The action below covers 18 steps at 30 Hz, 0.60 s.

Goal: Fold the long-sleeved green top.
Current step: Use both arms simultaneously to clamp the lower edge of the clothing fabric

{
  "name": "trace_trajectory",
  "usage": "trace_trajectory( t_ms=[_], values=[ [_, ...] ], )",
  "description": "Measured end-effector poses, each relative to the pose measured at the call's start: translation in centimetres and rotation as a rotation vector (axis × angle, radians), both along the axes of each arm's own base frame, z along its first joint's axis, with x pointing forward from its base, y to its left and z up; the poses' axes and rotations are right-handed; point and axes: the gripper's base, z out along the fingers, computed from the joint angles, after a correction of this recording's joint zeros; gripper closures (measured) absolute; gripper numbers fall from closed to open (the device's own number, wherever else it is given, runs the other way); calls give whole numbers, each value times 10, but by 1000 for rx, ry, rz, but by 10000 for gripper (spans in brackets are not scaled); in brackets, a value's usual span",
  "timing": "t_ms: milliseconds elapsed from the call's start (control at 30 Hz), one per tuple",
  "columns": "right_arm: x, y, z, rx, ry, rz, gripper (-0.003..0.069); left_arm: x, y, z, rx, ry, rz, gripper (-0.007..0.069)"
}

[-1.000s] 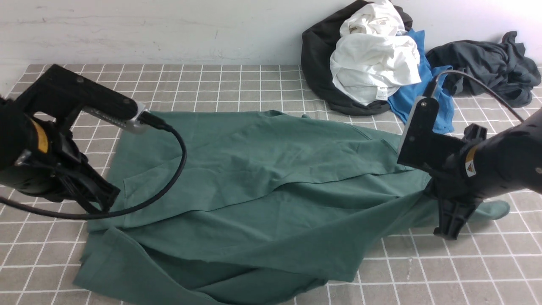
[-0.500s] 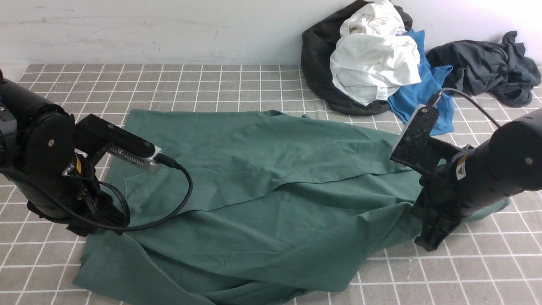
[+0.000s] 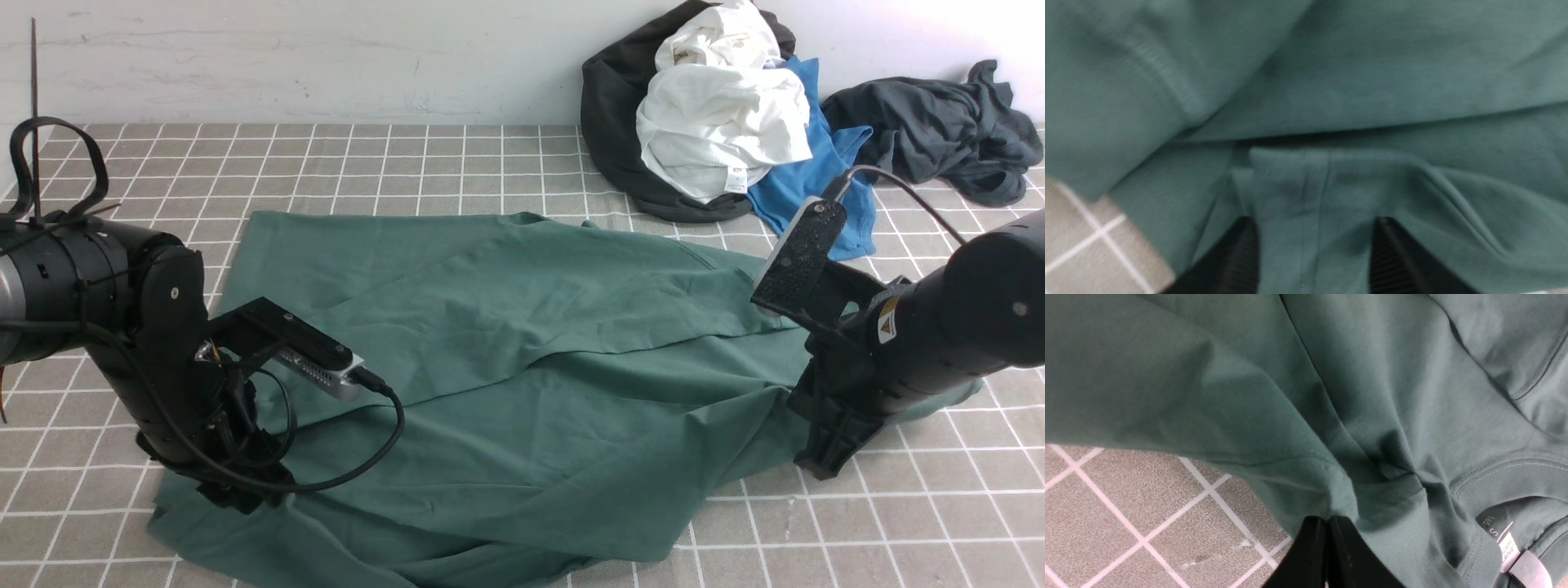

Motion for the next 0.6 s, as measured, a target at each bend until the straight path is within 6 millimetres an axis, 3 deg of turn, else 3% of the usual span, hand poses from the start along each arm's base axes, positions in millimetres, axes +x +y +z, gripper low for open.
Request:
trace_trajectory(
  t_ms=[100, 200, 367, 600],
  values=[
    [0, 0, 0, 0, 1, 0, 669, 1, -2, 0, -20, -14, -20, 538],
    [0, 0, 0, -2, 4, 0, 669, 1, -2, 1, -22, -18, -7, 615],
    [-2, -1, -1, -10, 21, -1, 669, 0, 0, 14, -25, -73, 70, 632],
    [3, -10, 5, -32, 33, -59, 669, 6, 25, 58, -26, -331, 280, 628]
  ],
)
